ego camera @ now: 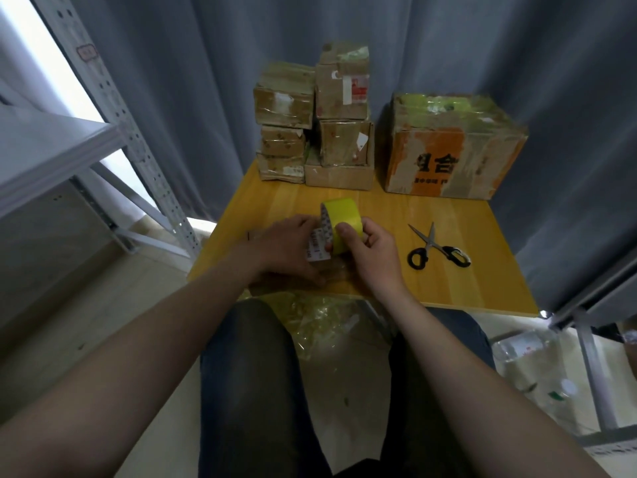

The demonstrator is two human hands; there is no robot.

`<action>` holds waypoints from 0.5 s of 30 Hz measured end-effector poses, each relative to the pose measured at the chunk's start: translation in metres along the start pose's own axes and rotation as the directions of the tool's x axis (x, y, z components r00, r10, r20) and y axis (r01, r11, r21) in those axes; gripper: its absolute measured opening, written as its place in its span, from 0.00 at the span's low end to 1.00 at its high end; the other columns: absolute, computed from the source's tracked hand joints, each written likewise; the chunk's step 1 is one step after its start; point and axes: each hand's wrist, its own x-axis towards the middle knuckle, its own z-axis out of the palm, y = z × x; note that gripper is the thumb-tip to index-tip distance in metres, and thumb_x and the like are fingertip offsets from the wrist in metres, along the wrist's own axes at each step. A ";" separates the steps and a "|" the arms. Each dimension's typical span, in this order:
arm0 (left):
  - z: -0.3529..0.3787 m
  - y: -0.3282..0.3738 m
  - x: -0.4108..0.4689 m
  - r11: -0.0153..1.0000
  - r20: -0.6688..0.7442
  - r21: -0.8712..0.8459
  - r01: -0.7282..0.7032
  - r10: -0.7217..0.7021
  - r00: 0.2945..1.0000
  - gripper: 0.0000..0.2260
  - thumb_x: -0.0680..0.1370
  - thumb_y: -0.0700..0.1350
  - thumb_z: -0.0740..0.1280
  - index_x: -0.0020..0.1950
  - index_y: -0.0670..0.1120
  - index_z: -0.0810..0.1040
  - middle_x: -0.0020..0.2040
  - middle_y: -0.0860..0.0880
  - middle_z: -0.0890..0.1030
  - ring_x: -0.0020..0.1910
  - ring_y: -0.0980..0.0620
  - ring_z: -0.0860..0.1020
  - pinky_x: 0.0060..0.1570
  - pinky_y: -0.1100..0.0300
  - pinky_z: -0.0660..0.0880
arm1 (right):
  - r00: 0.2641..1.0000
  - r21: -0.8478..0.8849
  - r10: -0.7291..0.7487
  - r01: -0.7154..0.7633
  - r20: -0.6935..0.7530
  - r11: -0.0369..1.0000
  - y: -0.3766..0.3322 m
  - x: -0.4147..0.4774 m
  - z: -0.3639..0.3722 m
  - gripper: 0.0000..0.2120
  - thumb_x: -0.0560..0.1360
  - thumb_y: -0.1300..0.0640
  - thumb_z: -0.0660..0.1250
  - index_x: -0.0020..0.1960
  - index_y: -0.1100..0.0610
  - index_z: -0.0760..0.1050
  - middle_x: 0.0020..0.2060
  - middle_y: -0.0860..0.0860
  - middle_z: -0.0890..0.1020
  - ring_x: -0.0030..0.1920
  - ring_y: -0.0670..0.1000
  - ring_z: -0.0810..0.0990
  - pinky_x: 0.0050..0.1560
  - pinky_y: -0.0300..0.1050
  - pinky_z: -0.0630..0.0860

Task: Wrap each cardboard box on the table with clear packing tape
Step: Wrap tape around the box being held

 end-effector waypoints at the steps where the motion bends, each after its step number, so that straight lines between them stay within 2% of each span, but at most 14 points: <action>1: 0.004 0.002 -0.002 1.000 -0.064 -0.004 0.003 -0.003 0.998 0.56 0.66 0.66 0.78 0.84 0.49 0.51 0.82 0.50 0.57 0.77 0.47 0.61 0.72 0.52 0.63 | 1.000 -0.014 0.009 -0.009 -0.009 1.000 -0.001 0.001 0.001 0.06 0.82 0.52 0.69 0.49 0.54 0.79 0.43 0.56 0.86 0.44 0.56 0.86 0.39 0.46 0.80; 4: 0.004 0.004 -0.004 0.999 -0.104 -0.027 0.020 -0.023 0.994 0.53 0.67 0.65 0.78 0.83 0.49 0.54 0.81 0.52 0.58 0.77 0.48 0.62 0.69 0.54 0.65 | 0.998 -0.087 0.038 -0.042 -0.044 0.995 -0.010 0.005 0.007 0.14 0.82 0.49 0.69 0.44 0.59 0.78 0.40 0.59 0.85 0.40 0.56 0.85 0.35 0.51 0.79; 6: 0.001 0.007 -0.005 1.000 -0.094 -0.020 0.020 -0.021 0.995 0.52 0.67 0.64 0.78 0.83 0.49 0.55 0.81 0.52 0.58 0.76 0.47 0.63 0.67 0.54 0.66 | 0.995 -0.168 0.037 -0.052 -0.092 0.984 -0.022 0.003 0.009 0.22 0.81 0.46 0.69 0.40 0.65 0.75 0.33 0.61 0.78 0.33 0.54 0.77 0.32 0.53 0.72; 8: 0.000 0.007 -0.005 1.000 -0.088 -0.016 0.020 -0.021 0.996 0.52 0.66 0.64 0.79 0.82 0.49 0.57 0.81 0.52 0.58 0.76 0.47 0.64 0.68 0.53 0.67 | 0.986 -0.195 0.082 -0.110 -0.147 0.975 -0.030 -0.009 0.007 0.25 0.81 0.46 0.69 0.33 0.61 0.69 0.25 0.50 0.69 0.28 0.46 0.66 0.30 0.46 0.63; 9: 0.002 0.006 -0.004 1.000 -0.086 -0.012 0.022 -0.023 0.996 0.52 0.66 0.65 0.79 0.82 0.49 0.58 0.81 0.51 0.59 0.75 0.47 0.65 0.69 0.52 0.68 | 0.982 -0.186 0.110 -0.138 -0.153 0.973 -0.033 -0.018 0.004 0.25 0.81 0.47 0.69 0.31 0.56 0.67 0.23 0.45 0.67 0.26 0.44 0.65 0.28 0.42 0.62; 10: 0.004 0.005 -0.004 1.000 -0.086 -0.004 0.024 -0.024 0.996 0.52 0.65 0.65 0.79 0.82 0.49 0.58 0.81 0.52 0.59 0.75 0.47 0.65 0.69 0.51 0.69 | 0.982 -0.158 0.136 -0.156 -0.133 0.975 -0.036 -0.029 0.001 0.24 0.81 0.48 0.69 0.30 0.54 0.68 0.22 0.43 0.70 0.25 0.43 0.67 0.28 0.41 0.64; 12: 0.006 0.002 -0.002 1.000 -0.098 0.003 0.022 -0.021 0.995 0.52 0.66 0.66 0.78 0.82 0.50 0.57 0.81 0.52 0.59 0.75 0.47 0.66 0.69 0.49 0.70 | 0.973 -0.013 0.225 -0.226 -0.051 0.974 -0.040 -0.049 -0.004 0.17 0.82 0.50 0.68 0.36 0.55 0.78 0.28 0.48 0.83 0.30 0.48 0.82 0.32 0.44 0.78; 14: 0.008 0.001 -0.001 1.000 -0.087 -0.009 0.021 -0.022 0.996 0.53 0.66 0.66 0.78 0.83 0.50 0.56 0.81 0.52 0.57 0.76 0.47 0.64 0.70 0.49 0.69 | 0.948 0.098 0.318 -0.318 0.017 0.943 -0.038 -0.063 -0.003 0.15 0.83 0.52 0.67 0.44 0.61 0.82 0.35 0.58 0.87 0.34 0.56 0.87 0.37 0.48 0.84; 15: 0.007 0.000 -0.001 1.000 -0.079 -0.001 0.020 -0.020 0.997 0.55 0.65 0.67 0.78 0.83 0.50 0.55 0.82 0.53 0.57 0.76 0.47 0.63 0.70 0.49 0.69 | 0.940 0.103 0.341 -0.342 0.031 0.934 -0.033 -0.068 -0.003 0.15 0.83 0.52 0.67 0.46 0.63 0.82 0.35 0.60 0.87 0.35 0.57 0.87 0.38 0.49 0.85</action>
